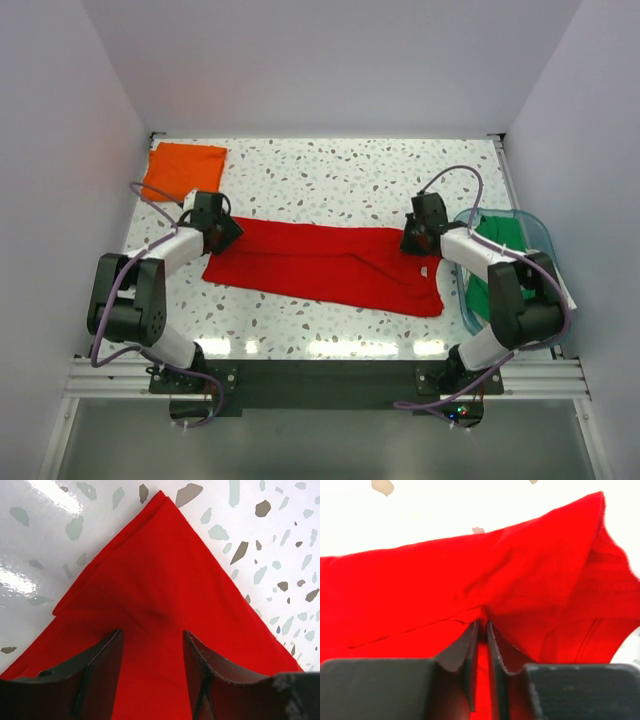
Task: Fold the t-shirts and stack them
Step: Fold the tshirt
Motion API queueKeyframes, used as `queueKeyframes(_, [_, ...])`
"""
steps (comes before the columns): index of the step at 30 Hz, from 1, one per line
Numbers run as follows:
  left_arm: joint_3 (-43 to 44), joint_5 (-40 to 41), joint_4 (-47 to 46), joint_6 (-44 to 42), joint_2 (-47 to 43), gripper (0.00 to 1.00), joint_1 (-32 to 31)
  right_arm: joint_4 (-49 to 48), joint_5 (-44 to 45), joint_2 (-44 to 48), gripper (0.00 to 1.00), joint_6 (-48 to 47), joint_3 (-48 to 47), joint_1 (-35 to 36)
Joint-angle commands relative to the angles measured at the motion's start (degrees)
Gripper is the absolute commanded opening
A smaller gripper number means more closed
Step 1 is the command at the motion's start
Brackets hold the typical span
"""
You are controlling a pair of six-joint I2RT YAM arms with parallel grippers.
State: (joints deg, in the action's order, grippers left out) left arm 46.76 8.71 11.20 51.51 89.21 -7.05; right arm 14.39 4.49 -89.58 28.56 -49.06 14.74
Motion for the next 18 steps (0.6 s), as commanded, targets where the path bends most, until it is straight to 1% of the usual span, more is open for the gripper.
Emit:
queueKeyframes(1, [-0.36, 0.17, -2.85, 1.05, -0.44, 0.55, -0.07, -2.53, -2.73, 4.06, 0.11, 1.59, 1.77, 0.37])
queueKeyframes(3, [-0.62, 0.25, -2.85, 1.23, -0.70, 0.55, -0.07, -1.57, -3.43, 5.99, 0.05, 2.03, 3.08, 0.46])
queueKeyframes(6, [-0.80, 0.43, -2.77, 1.40, -0.88, 0.55, -0.07, -0.34, -5.53, 9.85, 0.01, 2.38, 4.58, 0.55])
queueKeyframes(12, [-1.32, 0.87, -3.20, 1.67, -1.32, 0.55, -0.07, 0.64, -12.39, 17.33, 0.01, 4.58, 8.00, 2.22])
queueKeyframes(17, [-1.32, 0.96, -3.12, 1.23, -1.76, 0.55, -0.07, -0.15, -13.46, 22.15, 0.01, 8.88, 11.87, 7.31])
queueKeyframes(18, [-1.32, 0.96, -3.20, 1.14, -1.76, 0.55, -0.07, -1.37, -13.37, 22.69, 0.01, 9.93, 13.62, 9.23])
